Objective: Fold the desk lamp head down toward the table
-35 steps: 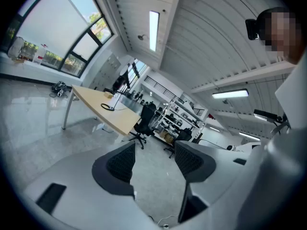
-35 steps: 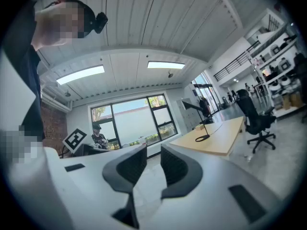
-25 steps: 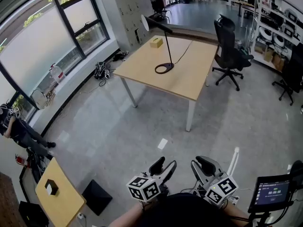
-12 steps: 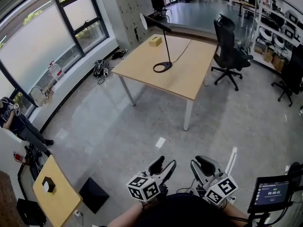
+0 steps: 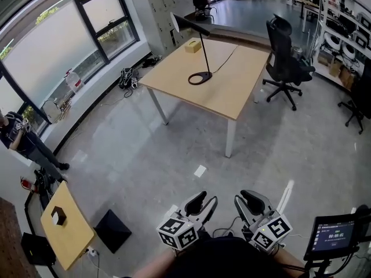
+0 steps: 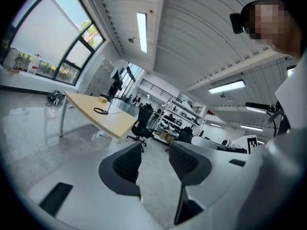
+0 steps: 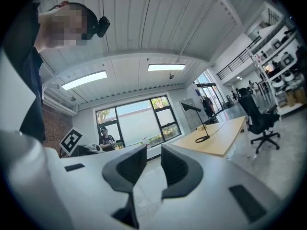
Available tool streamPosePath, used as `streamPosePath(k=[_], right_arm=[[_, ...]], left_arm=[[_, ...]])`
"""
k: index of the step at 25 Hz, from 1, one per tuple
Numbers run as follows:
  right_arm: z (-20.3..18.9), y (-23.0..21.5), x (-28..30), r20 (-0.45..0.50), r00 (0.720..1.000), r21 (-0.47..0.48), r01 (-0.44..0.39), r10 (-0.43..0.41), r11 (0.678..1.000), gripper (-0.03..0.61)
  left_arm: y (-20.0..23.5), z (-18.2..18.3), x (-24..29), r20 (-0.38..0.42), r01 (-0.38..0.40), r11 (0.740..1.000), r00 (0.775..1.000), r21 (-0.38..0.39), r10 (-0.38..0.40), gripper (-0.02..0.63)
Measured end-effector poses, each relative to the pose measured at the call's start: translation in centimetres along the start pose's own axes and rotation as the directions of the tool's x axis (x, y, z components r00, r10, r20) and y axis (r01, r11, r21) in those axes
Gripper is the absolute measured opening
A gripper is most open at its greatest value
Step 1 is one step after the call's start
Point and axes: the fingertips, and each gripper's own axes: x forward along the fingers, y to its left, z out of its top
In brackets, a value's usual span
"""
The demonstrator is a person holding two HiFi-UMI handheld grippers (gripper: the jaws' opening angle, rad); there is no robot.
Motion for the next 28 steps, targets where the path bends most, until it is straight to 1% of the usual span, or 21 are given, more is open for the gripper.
streamPosePath(k=[3,5,8,11,15,20,24,28], right_arm=[[-0.6,-0.4,0.5,-0.009,1.000,0.030,-0.014,0.014,0.999,0.095],[-0.7,-0.7,1.4,-0.015,1.000,0.042,-0.020,0.020,0.999,0.095],[-0.9,-1.9,3.3,-0.028,0.999,0.049,-0.016,0.017,0.999,0.095],[-1.2,-3.3,5.5,-0.037,0.999,0.042,0.010,-0.009,0.999,0.095],[-0.1,-5.0,10.0,-0.038,0.998,0.014,0.057,-0.057,0.998,0.095],[1.6,-5.9,16.8,-0.035,0.993,-0.016,0.109,-0.110,0.994,0.095],[1.8,-6.1,21.7,-0.053,0.990,-0.017,0.131,-0.132,0.991,0.095],[1.5,-6.1,25.6,-0.084,0.987,-0.021,0.139,-0.140,0.990,0.095]], left_arm=[[0.8,-0.3,-0.2,-0.010,-0.044,0.999,0.999,-0.010,0.044,0.189],[1.7,-0.1,0.1,-0.017,-0.060,0.998,0.998,-0.022,0.059,0.189],[3.5,0.3,1.3,-0.027,-0.062,0.997,0.998,-0.037,0.061,0.189],[5.8,1.2,2.9,-0.029,-0.048,0.998,0.999,-0.048,0.046,0.189],[9.5,4.3,5.5,-0.019,-0.005,0.999,1.000,-0.054,0.004,0.189],[14.4,9.2,7.8,-0.015,0.058,0.998,0.998,-0.035,-0.059,0.189],[18.6,11.9,8.4,-0.010,0.072,0.996,0.997,-0.048,-0.073,0.189],[22.7,13.0,8.6,-0.013,0.064,0.995,0.998,-0.076,-0.065,0.189]])
